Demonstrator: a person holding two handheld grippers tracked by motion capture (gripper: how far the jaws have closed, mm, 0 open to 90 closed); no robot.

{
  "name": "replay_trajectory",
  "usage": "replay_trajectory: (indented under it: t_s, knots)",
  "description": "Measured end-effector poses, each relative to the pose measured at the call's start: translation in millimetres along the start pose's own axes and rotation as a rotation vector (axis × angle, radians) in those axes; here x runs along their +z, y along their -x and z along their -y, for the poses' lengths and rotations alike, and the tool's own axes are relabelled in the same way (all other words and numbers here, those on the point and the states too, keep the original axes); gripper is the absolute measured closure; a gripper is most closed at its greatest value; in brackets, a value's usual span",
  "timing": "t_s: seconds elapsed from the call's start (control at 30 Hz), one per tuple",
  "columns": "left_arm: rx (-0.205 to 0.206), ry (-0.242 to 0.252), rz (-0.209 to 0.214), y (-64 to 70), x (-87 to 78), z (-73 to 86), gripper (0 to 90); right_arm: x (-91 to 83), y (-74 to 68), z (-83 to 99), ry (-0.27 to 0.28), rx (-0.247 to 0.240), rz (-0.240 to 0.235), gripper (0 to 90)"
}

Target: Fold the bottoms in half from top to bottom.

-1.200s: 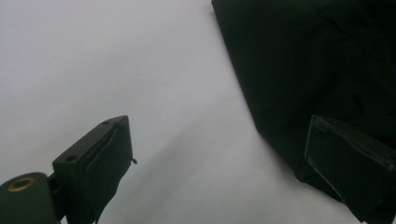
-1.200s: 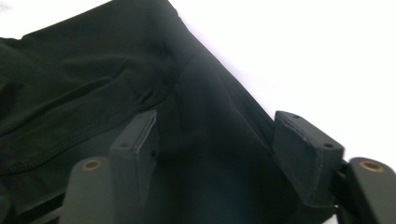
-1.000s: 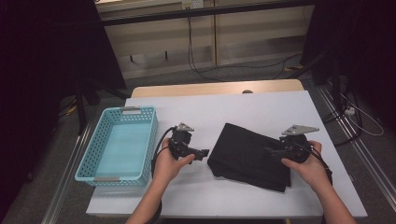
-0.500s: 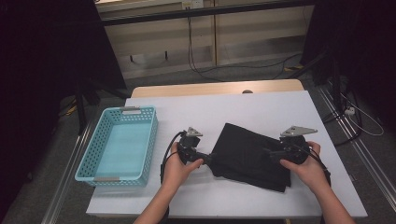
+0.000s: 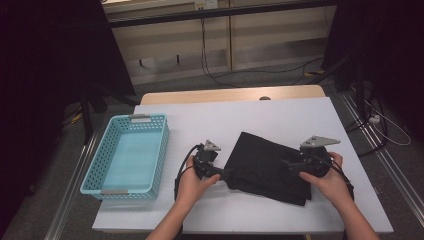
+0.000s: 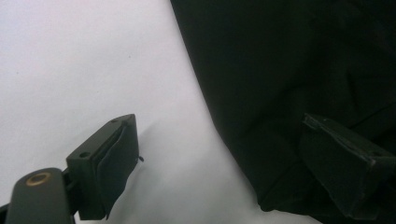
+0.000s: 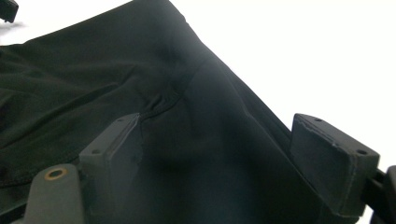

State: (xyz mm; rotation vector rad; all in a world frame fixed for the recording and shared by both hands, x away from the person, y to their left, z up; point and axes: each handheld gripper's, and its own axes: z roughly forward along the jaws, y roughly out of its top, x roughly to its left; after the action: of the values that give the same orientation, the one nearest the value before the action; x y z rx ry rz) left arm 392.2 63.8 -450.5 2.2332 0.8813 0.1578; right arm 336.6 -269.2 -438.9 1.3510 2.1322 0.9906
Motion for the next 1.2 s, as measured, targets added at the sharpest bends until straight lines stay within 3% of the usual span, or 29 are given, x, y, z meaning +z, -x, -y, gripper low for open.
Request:
replay_trajectory:
  t_s: [0.53,0.7,0.97,1.0,1.03,1.07,1.2]
  knots:
    - [-0.002,-0.017,-0.012,8.3,-4.6,7.9,24.4,0.1,-0.7,1.2,0.0,-0.01,0.0,17.6]
    - [0.006,-0.029,-0.001,14.0,-5.5,6.6,38.4,-0.6,0.3,1.5,0.002,-0.006,-0.001,17.7]
    - [-0.041,-0.048,0.025,16.3,-6.0,4.7,57.2,-1.2,-0.8,1.2,0.003,-0.005,-0.003,17.7]
    - [-0.051,-0.048,0.039,16.7,-5.8,4.6,60.2,-1.2,-1.5,1.1,0.005,-0.004,-0.007,17.7]
    - [-0.071,-0.053,0.082,16.9,-5.6,4.8,67.0,-0.9,-1.8,0.9,0.007,-0.008,-0.01,17.7]
    - [-0.068,-0.05,0.078,18.2,-4.9,5.0,73.7,-0.6,-2.4,0.8,0.007,-0.01,-0.008,17.6]
    - [-0.069,-0.064,0.079,19.1,-5.0,3.4,75.4,-0.1,-4.2,-0.3,0.01,-0.015,-0.011,17.6]
